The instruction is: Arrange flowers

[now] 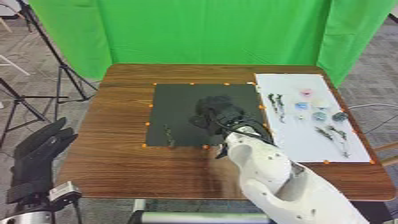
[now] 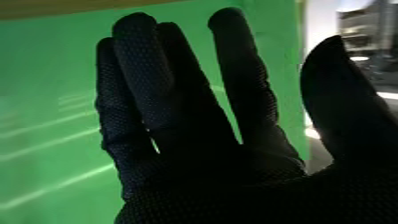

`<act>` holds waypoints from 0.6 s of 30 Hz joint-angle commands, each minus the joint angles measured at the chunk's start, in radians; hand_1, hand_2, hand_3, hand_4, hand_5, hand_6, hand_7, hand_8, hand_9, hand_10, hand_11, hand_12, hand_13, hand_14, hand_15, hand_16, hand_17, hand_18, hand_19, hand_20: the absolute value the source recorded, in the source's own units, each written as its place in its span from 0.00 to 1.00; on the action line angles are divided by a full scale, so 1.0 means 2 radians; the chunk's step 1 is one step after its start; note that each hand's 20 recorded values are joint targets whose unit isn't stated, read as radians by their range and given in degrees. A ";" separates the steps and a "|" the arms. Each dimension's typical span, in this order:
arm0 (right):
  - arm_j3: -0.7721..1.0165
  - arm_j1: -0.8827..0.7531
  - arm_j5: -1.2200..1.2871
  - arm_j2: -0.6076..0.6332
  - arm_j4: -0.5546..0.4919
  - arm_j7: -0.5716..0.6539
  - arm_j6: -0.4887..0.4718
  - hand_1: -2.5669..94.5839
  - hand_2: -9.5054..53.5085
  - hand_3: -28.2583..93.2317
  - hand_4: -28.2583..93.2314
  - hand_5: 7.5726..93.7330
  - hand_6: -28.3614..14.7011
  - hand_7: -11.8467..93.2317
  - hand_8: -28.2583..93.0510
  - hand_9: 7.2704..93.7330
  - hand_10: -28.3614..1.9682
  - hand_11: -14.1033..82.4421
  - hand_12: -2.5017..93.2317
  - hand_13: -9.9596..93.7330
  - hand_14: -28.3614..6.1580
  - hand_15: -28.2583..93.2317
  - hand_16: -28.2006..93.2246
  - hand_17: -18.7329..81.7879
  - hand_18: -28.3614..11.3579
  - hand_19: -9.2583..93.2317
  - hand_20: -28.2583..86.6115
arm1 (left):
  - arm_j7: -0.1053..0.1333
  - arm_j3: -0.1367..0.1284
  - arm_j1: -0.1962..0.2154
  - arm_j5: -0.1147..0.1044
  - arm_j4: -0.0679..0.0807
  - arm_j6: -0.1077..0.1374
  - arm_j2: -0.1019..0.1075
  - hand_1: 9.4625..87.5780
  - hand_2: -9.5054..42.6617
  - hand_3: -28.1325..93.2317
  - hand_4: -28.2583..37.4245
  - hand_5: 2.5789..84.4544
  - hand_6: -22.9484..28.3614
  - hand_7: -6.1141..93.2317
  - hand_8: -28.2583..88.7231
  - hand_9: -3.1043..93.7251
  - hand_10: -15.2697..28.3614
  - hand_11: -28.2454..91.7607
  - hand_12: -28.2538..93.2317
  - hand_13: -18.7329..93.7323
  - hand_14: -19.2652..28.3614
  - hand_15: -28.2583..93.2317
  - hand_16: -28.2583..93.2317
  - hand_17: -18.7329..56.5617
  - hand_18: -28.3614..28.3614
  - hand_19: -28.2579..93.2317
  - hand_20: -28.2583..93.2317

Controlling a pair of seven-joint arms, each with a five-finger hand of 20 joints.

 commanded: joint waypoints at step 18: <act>0.228 -0.088 0.090 0.120 0.018 0.133 -0.028 0.29 0.26 0.86 0.08 0.60 0.39 0.26 0.16 0.69 0.26 0.56 0.25 0.75 0.40 0.87 0.36 0.51 0.10 0.96 0.20 | -0.002 -0.010 0.014 -0.004 -0.014 0.012 0.013 0.20 0.27 0.92 0.12 0.46 0.64 0.24 0.15 0.42 0.81 0.54 0.30 0.39 0.97 0.74 0.10 0.13 0.88 0.70 0.26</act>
